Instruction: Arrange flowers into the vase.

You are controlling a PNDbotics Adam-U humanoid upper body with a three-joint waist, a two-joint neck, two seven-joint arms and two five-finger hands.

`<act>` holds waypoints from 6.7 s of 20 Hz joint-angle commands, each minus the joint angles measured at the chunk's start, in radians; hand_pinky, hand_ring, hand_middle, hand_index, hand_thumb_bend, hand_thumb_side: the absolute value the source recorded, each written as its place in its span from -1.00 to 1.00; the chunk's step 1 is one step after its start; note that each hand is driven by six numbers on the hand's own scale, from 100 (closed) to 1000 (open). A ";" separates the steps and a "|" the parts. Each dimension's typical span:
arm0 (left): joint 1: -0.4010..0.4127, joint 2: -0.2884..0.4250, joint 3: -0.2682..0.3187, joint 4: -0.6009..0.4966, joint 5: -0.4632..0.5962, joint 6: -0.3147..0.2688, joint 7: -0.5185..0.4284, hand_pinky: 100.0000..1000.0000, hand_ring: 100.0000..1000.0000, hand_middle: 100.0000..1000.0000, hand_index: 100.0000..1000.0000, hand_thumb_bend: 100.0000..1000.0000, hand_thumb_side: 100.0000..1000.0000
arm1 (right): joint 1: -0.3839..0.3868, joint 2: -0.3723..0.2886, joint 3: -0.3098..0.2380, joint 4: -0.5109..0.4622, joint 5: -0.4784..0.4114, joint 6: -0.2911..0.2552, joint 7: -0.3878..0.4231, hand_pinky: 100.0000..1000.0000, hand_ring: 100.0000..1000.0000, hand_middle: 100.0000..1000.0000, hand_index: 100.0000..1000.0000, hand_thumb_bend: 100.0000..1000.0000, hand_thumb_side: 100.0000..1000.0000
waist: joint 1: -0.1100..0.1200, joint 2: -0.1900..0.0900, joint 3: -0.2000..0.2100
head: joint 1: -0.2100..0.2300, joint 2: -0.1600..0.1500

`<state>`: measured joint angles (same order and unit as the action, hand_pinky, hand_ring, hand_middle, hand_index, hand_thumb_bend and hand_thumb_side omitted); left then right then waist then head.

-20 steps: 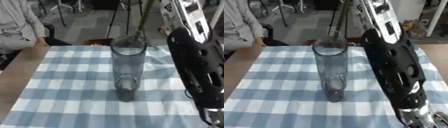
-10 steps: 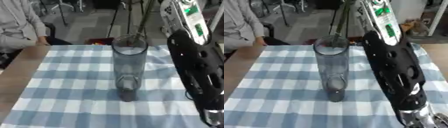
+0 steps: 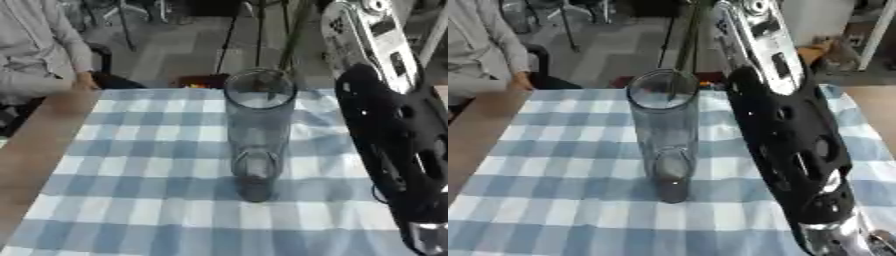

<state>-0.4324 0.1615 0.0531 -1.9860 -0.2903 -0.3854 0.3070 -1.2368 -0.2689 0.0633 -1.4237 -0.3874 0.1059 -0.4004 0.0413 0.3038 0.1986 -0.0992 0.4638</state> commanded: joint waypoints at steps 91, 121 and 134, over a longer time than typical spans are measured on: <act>-0.019 0.003 0.007 -0.014 0.006 0.002 0.001 -0.04 0.37 0.59 0.72 -0.80 1.00 | 0.065 -0.076 0.027 0.142 0.467 -0.113 0.218 0.41 0.00 -0.72 -0.64 -0.52 0.08 | 0.000 -0.007 -0.016 | 0.021 -0.037; -0.014 0.004 0.007 -0.014 0.005 0.007 0.005 -0.04 0.37 0.59 0.72 -0.82 1.00 | 0.066 -0.126 0.033 0.140 0.719 -0.015 0.424 0.35 -0.04 -0.86 -0.64 -0.76 -0.06 | -0.005 -0.011 -0.018 | 0.023 -0.033; -0.015 0.003 0.007 -0.014 0.005 0.011 0.006 -0.04 0.37 0.60 0.72 -0.82 1.00 | 0.064 -0.137 0.050 0.059 0.661 0.038 0.483 0.34 -0.04 -0.85 -0.63 -0.82 -0.05 | -0.005 -0.010 -0.024 | 0.026 -0.038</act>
<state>-0.4396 0.1568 0.0536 -1.9860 -0.2831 -0.3762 0.3114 -1.1445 -0.3797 0.1130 -1.3327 0.2841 0.1400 0.0780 0.0360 0.3196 0.1737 -0.0755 0.4373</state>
